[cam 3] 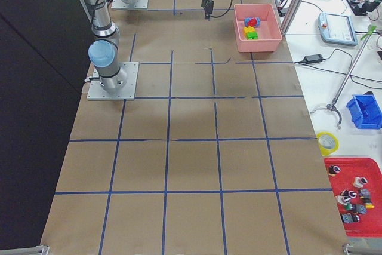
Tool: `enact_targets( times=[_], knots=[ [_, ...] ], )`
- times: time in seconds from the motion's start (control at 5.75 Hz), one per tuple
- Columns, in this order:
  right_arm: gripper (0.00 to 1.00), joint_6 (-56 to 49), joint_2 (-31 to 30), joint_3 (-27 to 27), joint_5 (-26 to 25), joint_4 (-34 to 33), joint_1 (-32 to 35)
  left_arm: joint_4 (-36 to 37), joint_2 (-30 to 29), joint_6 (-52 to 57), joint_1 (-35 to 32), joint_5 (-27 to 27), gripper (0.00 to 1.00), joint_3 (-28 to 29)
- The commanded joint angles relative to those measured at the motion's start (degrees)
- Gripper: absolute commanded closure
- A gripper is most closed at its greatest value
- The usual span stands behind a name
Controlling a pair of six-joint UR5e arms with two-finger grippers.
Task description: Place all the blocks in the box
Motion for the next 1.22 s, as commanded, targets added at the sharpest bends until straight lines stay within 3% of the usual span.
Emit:
enact_targets(
  times=[0.0,0.35,1.04],
  knots=[
    [0.0,0.23,-2.09,0.83,-0.02,0.38,0.26,0.09,0.0,0.0,0.0,-0.05,0.0,-0.02],
    [0.0,0.14,-5.77,6.96,0.07,-0.93,0.26,0.09,0.0,0.0,0.0,-0.05,0.0,-0.11],
    [0.0,-0.3,-5.62,6.82,0.16,-1.2,0.08,0.09,0.0,0.0,0.0,-0.05,0.0,-0.2]
  ],
)
